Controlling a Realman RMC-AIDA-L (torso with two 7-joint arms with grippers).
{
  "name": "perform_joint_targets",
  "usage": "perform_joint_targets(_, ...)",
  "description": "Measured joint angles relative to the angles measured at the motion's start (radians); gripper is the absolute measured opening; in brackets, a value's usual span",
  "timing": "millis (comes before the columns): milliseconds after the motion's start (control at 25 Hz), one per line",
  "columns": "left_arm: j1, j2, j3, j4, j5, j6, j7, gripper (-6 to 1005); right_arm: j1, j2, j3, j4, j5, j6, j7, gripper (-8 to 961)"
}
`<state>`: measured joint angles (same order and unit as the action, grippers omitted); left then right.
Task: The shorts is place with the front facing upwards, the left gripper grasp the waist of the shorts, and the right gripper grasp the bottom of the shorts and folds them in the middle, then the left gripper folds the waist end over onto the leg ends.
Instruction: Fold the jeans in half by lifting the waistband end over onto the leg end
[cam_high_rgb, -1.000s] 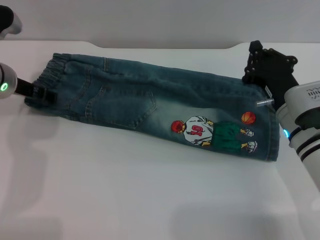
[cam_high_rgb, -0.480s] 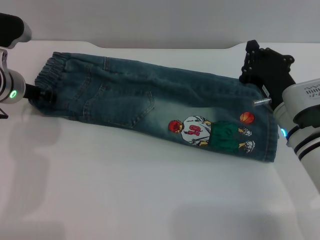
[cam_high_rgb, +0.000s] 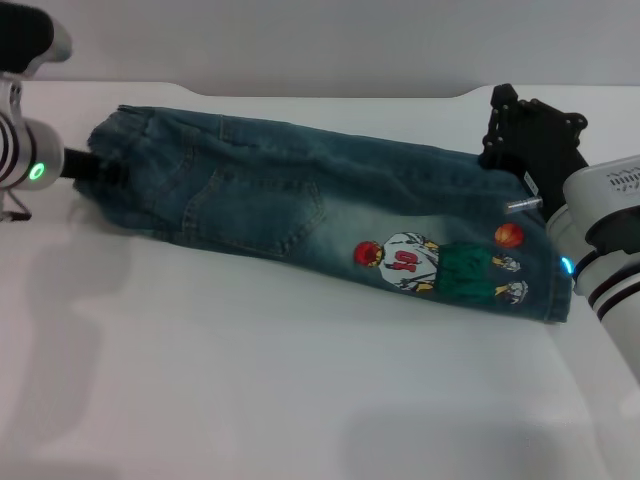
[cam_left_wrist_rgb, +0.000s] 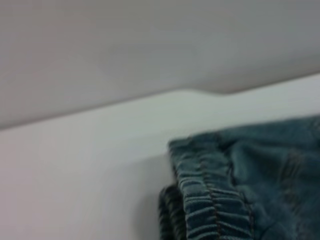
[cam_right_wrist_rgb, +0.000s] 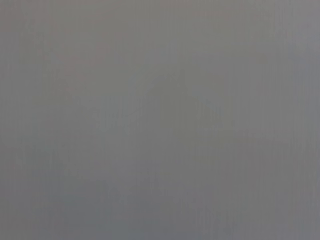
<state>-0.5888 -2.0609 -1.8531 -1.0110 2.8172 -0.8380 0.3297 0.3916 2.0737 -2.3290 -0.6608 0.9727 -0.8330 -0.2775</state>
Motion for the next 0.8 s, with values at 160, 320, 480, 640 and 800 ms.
perform_joint_targets(160,0.022,0.001,0.048,-0.088,-0.053,-0.026,0.002,269,0.001,0.000,0.001,0.001,0.005,0.006,0.001,-2)
perform_joint_targets(320,0.024,0.001,0.072,-0.124,-0.063,-0.043,0.001,242,0.001,0.000,0.002,0.002,0.006,0.008,0.003,-2)
perform_joint_targets(480,0.025,-0.001,0.116,-0.184,-0.087,-0.075,0.001,214,0.002,0.000,0.002,0.010,0.007,0.009,0.034,-2)
perform_joint_targets(640,0.069,-0.001,0.175,-0.363,-0.146,-0.100,0.000,187,0.008,0.000,0.002,0.025,0.003,0.009,0.064,-2)
perform_joint_targets(800,0.094,0.001,0.196,-0.468,-0.169,-0.113,-0.001,160,0.017,-0.001,0.002,0.032,0.002,0.021,0.065,-2)
